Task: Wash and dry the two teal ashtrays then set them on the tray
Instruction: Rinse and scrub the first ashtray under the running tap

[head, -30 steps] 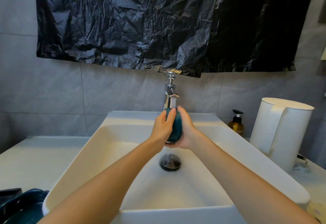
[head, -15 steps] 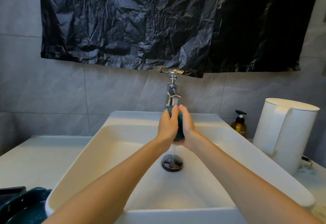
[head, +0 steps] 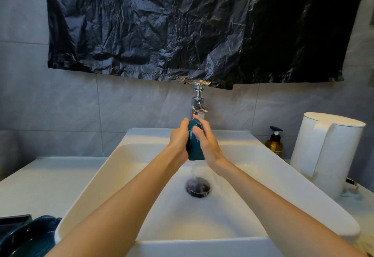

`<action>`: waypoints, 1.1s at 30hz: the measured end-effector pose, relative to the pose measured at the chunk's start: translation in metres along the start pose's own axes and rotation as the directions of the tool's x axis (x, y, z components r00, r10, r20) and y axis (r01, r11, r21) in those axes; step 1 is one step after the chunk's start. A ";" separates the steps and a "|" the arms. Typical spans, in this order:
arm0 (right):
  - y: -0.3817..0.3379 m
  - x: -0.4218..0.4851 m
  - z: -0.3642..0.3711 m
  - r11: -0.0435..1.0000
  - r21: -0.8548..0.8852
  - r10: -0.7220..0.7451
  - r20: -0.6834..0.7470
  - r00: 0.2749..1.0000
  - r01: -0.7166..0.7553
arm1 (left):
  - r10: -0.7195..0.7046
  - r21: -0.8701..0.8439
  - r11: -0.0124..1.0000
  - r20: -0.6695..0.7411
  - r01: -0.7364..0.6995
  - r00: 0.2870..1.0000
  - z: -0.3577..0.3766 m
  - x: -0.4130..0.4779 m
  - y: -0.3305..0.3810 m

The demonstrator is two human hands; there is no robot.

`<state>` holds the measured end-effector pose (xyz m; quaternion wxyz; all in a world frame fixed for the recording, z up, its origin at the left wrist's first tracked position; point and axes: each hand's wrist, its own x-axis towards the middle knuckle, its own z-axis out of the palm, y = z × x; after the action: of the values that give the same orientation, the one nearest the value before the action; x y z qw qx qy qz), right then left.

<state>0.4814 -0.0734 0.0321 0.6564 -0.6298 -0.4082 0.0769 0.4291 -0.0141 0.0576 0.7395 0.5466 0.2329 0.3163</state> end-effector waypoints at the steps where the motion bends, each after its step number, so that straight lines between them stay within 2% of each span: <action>1: -0.004 0.000 0.002 0.989 0.090 0.120 -0.030 0.992 -0.117 | 0.061 0.087 0.994 0.013 -0.062 0.998 0.002 0.000 -0.004; 2: -0.007 0.001 0.002 0.936 0.216 0.295 -0.040 0.955 -0.280 | 0.118 0.171 0.977 0.051 -0.125 0.992 0.003 0.000 -0.009; 4: -0.010 0.000 -0.003 0.730 0.414 0.581 0.043 0.813 -0.544 | 0.190 0.236 0.948 0.114 -0.212 0.975 0.006 -0.006 -0.019; 6: -0.011 -0.002 -0.011 0.576 0.485 0.683 0.157 0.714 -0.658 | 0.267 0.304 0.902 0.161 -0.305 0.950 0.008 -0.007 -0.027; 8: -0.010 -0.003 -0.017 0.533 0.520 0.692 0.186 0.698 -0.667 | 0.302 0.337 0.872 0.202 -0.356 0.932 0.009 -0.010 -0.030; 10: -0.010 -0.002 -0.015 0.596 0.501 0.650 0.158 0.743 -0.628 | 0.256 0.298 0.905 0.185 -0.303 0.949 0.012 -0.013 -0.025; 13: -0.008 0.000 -0.006 0.849 0.265 0.458 0.058 0.887 -0.456 | 0.099 0.209 0.971 0.090 -0.116 0.991 0.015 -0.010 -0.018; 16: -0.004 -0.003 -0.001 0.964 0.026 0.267 -0.070 0.961 -0.265 | -0.086 0.087 0.993 0.041 0.082 0.995 0.006 0.002 -0.012; 18: 0.000 -0.003 0.004 0.977 -0.029 0.210 -0.069 0.975 -0.212 | -0.092 0.094 0.992 0.046 0.088 0.995 0.004 0.009 -0.012; 20: -0.003 -0.002 0.008 0.939 0.120 0.332 -0.075 0.940 -0.322 | 0.007 0.179 0.984 -0.014 -0.005 1.000 0.005 0.008 -0.015; 22: -0.003 0.000 0.009 0.847 0.310 0.471 -0.056 0.881 -0.433 | 0.105 0.239 0.966 -0.001 -0.102 0.994 0.010 0.004 -0.018; 23: -0.003 0.001 0.008 0.828 0.341 0.489 -0.054 0.870 -0.445 | 0.127 0.243 0.961 0.021 -0.129 0.992 0.012 0.003 -0.021; 25: -0.003 0.002 0.005 0.861 0.279 0.460 -0.071 0.885 -0.425 | 0.136 0.241 0.960 0.038 -0.141 0.990 0.013 0.000 -0.017; 27: -0.004 -0.001 0.003 0.916 0.193 0.369 -0.064 0.927 -0.352 | 0.087 0.226 0.970 0.032 -0.092 0.996 0.010 0.005 -0.014; 33: -0.005 -0.002 -0.008 0.990 0.061 0.125 0.067 0.990 -0.129 | 0.025 0.231 0.973 -0.030 -0.017 0.999 -0.007 0.015 -0.006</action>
<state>0.4829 -0.0815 0.0370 0.6569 -0.6302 -0.3851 0.1518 0.4358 -0.0004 0.0500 0.6638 0.6260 0.2742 0.3037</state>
